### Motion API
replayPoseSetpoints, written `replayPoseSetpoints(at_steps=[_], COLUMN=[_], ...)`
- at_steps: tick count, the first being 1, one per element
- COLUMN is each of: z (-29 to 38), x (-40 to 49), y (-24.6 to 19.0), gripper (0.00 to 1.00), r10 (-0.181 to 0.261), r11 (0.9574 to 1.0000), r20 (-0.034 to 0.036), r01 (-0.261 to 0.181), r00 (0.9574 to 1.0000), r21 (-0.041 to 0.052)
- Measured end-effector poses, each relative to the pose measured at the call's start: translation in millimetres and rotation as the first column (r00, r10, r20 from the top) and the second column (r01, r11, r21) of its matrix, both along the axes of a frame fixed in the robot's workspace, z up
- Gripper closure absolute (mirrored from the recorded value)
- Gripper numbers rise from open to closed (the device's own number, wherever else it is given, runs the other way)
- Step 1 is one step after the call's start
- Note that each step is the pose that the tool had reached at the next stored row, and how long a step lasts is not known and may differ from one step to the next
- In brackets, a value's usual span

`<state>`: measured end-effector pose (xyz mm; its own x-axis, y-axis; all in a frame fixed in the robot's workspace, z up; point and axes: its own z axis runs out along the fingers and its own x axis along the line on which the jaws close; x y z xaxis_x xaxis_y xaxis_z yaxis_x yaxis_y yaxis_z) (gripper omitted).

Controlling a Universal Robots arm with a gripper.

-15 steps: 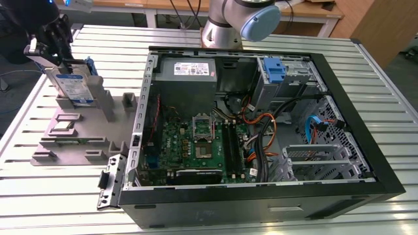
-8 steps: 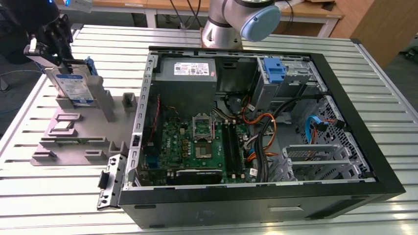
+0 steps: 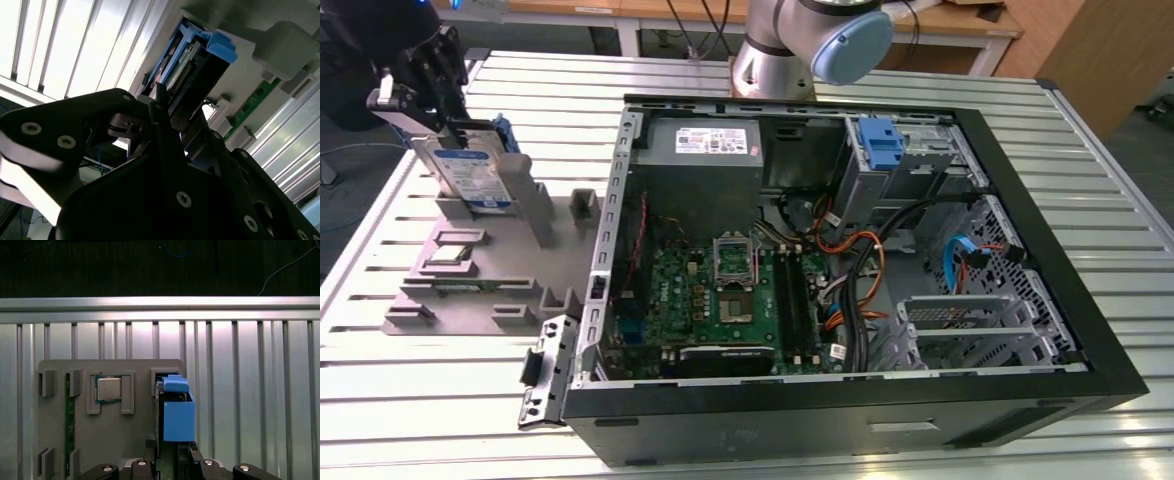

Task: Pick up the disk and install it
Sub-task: 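Pick up the disk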

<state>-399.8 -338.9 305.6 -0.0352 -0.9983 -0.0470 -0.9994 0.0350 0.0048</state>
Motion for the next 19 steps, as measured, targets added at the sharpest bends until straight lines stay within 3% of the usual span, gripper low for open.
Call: replayPoseSetpoints(at_steps=[11,19], z=[0.6,11.9], x=[0.0,0.0], y=[0.0,0.0], gripper=[0.65,0.65], r10=[0.0,0.0], r11=[1.0,1.0], r20=[-0.0002,-0.0001], r01=[0.0,0.0], r00=[1.0,1.0], r21=[-0.0002,-0.0004])
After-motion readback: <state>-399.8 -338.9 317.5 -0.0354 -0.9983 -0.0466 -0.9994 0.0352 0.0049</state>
